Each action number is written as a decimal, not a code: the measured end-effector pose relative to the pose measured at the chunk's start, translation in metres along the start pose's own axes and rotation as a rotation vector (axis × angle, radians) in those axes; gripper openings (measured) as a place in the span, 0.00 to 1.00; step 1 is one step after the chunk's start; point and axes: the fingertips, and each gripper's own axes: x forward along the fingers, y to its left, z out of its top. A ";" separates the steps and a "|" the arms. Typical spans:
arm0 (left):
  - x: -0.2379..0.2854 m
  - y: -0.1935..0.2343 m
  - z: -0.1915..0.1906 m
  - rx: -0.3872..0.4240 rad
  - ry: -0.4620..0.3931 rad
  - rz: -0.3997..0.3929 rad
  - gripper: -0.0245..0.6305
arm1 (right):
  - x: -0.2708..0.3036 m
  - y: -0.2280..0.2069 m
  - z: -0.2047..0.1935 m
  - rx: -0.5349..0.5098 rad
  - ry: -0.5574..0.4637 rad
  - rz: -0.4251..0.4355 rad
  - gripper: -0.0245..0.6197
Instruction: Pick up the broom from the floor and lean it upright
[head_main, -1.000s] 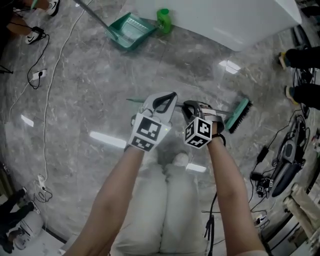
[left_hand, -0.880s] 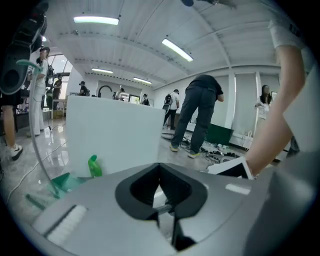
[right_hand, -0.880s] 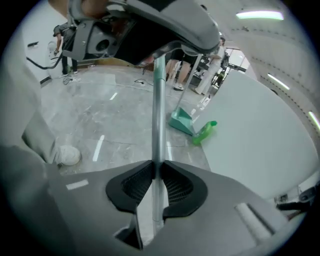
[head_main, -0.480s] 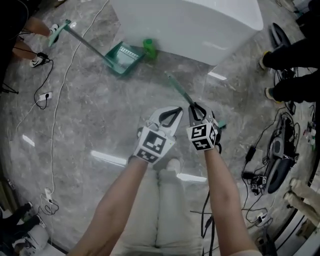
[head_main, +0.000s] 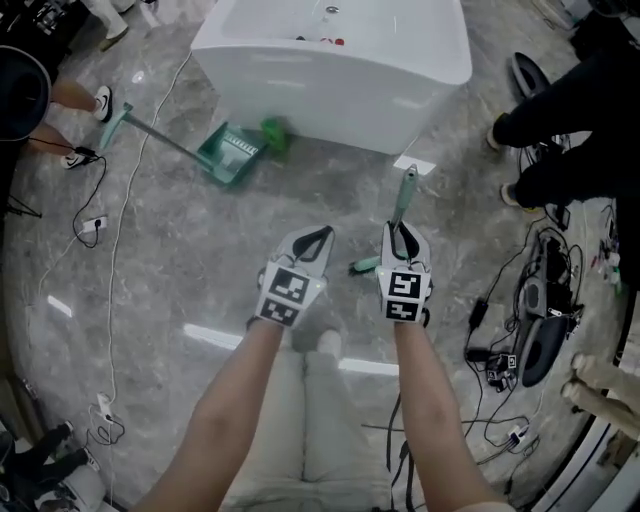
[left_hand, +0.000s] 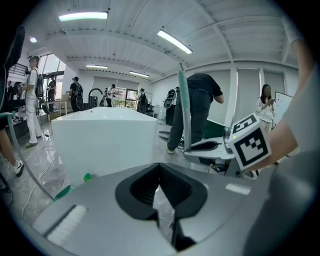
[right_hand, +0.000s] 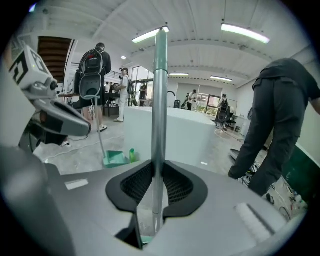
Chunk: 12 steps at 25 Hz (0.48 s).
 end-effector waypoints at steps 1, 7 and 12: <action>0.000 -0.001 0.007 0.002 0.001 0.001 0.04 | -0.007 -0.005 0.010 0.018 -0.014 -0.009 0.15; 0.006 -0.002 0.064 0.001 -0.026 -0.005 0.04 | -0.029 -0.029 0.074 0.056 -0.059 -0.067 0.15; 0.015 0.010 0.101 0.017 -0.014 -0.026 0.04 | -0.025 -0.035 0.123 0.034 -0.047 -0.085 0.15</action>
